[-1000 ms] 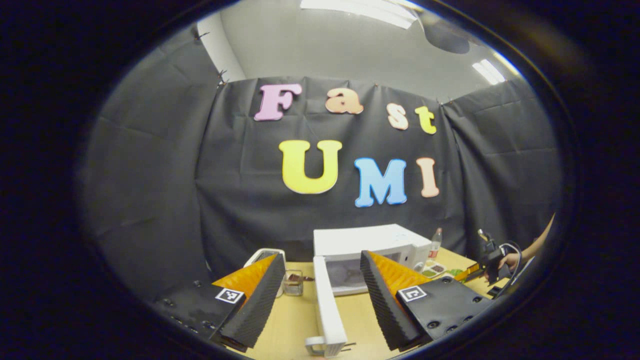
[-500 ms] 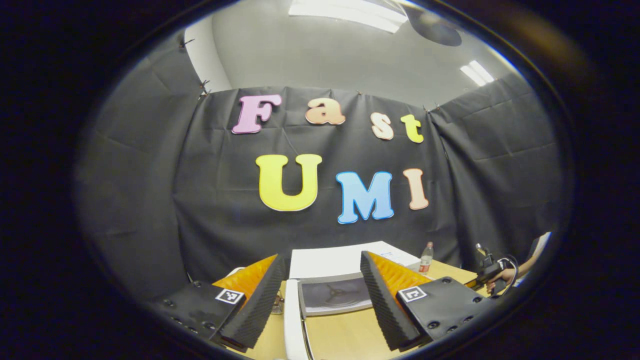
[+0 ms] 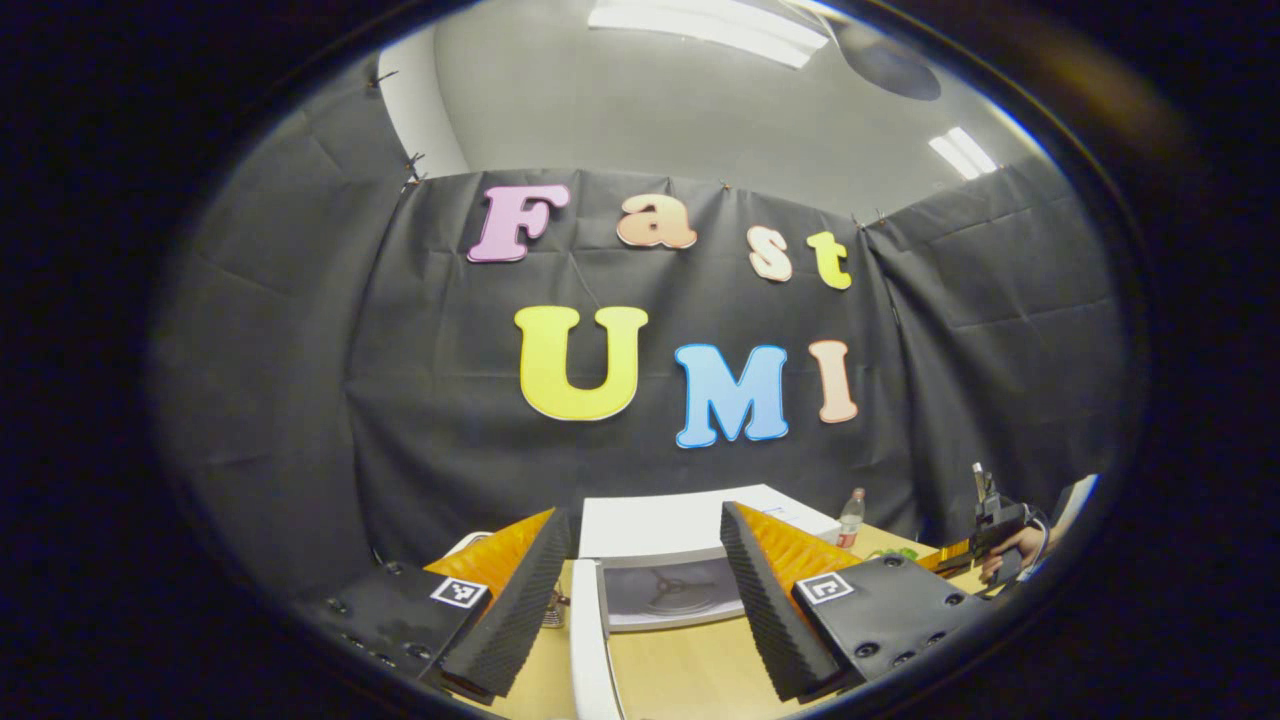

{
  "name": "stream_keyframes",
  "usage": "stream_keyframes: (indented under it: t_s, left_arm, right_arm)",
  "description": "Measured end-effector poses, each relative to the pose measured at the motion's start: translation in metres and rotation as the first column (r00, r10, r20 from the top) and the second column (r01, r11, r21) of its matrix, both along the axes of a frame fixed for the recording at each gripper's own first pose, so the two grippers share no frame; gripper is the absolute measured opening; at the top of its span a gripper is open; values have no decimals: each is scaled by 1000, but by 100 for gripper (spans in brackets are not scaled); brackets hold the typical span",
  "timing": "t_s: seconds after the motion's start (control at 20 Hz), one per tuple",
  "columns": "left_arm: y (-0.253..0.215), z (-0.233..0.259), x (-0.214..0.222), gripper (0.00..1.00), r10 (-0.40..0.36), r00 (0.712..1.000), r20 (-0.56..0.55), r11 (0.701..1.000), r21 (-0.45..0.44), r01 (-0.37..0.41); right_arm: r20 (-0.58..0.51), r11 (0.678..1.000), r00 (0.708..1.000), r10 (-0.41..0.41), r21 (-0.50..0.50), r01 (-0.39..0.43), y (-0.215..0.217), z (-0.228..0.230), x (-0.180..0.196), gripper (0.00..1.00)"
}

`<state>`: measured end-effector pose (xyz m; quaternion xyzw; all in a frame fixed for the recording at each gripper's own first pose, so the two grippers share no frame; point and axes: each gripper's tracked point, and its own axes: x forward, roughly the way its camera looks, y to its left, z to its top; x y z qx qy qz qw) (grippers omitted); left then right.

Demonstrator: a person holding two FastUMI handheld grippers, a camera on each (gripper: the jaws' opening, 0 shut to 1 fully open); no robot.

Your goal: Open the microwave oven with the left hand, put the food in, and close the microwave oven.

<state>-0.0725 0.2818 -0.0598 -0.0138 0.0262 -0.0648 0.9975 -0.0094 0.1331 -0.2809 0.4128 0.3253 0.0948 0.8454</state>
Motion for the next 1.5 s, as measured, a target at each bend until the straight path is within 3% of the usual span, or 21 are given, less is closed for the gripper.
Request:
stream_keyframes:
  t_s: [0.15,0.35,0.65,0.9,1.05,1.2,1.3,1.4,1.5]
  left_arm:
    - [6,-4,-1,96,-1,1000,-5,1000,3,1]
    - [26,-2,-6,96,37,999,-2,999,22,-37]
    - [71,-12,-18,96,130,990,-46,991,17,-130]
    - [120,-19,-26,96,254,964,-85,966,73,-248]
    - [136,-31,-23,97,283,950,-129,959,45,-279]
    - [151,-38,-14,96,303,942,-147,953,44,-299]
    - [156,-37,-12,96,312,940,-141,950,52,-308]
    - [159,-36,-13,96,316,940,-129,949,58,-311]
    - [160,-41,-14,96,315,940,-133,949,53,-311]
  right_arm:
    - [1,983,1000,-17,185,17,58,-1,12,21]
    - [14,977,998,-61,204,57,112,-19,47,20]
    - [-46,937,971,-236,253,240,166,-60,124,21]
    - [-92,867,906,-413,264,423,183,-97,184,21]
    - [-134,801,855,-501,303,517,192,-113,216,21]
    - [-151,759,816,-558,304,575,197,-123,240,21]
    - [-158,766,817,-554,286,575,202,-129,249,24]
    - [-151,799,833,-531,236,553,202,-129,245,36]
    - [-155,840,857,-491,179,513,200,-135,239,41]
